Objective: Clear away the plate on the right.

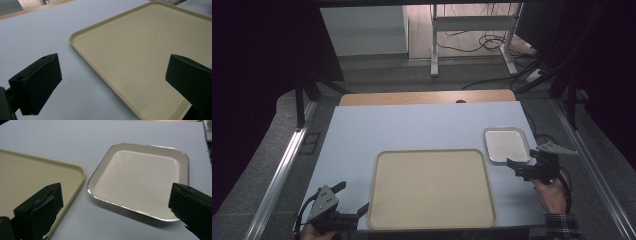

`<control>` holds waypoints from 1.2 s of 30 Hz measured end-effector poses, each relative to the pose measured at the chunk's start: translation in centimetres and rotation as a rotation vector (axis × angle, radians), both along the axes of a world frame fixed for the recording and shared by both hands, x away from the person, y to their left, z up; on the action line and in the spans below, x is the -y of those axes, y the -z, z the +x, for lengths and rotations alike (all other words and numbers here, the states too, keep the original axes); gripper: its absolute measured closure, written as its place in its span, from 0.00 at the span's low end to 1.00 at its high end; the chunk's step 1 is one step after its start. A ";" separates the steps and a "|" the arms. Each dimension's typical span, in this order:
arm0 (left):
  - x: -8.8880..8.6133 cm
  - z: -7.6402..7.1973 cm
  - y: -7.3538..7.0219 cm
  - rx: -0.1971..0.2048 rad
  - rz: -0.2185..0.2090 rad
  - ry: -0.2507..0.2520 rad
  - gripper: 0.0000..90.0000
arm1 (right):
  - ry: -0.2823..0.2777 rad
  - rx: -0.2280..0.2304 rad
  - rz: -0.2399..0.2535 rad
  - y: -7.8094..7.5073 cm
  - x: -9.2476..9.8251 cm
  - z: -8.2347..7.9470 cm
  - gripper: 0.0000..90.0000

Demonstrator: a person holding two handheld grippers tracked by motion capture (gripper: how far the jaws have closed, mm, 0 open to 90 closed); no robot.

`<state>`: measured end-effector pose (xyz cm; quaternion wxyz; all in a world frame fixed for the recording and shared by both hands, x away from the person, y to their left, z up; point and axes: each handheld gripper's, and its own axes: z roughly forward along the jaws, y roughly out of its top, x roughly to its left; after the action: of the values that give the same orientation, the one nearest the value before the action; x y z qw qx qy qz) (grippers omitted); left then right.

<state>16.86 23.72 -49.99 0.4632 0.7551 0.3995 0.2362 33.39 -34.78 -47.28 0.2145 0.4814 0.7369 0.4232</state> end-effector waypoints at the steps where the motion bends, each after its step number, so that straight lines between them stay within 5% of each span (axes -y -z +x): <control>1: 0.0 0.0 0.0 0.000 0.000 0.000 0.00 | 0.007 0.000 -0.002 0.0 0.0 0.1 0.00; 14: 0.0 0.0 0.0 0.000 -0.001 0.000 0.00 | 0.046 -0.057 -0.009 0.5 0.5 2.2 0.01; 25: 0.0 0.0 0.0 -0.001 -0.002 0.001 0.00 | 0.093 -0.137 0.043 1.1 0.9 4.3 0.01; 36: 0.0 0.0 0.0 -0.001 -0.003 0.001 0.00 | 0.094 -0.186 -0.016 1.0 1.5 5.9 0.18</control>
<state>16.87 23.75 -50.00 0.4642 0.7546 0.3997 0.2352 39.33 -36.32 -48.30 0.1687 0.5510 0.7337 0.3600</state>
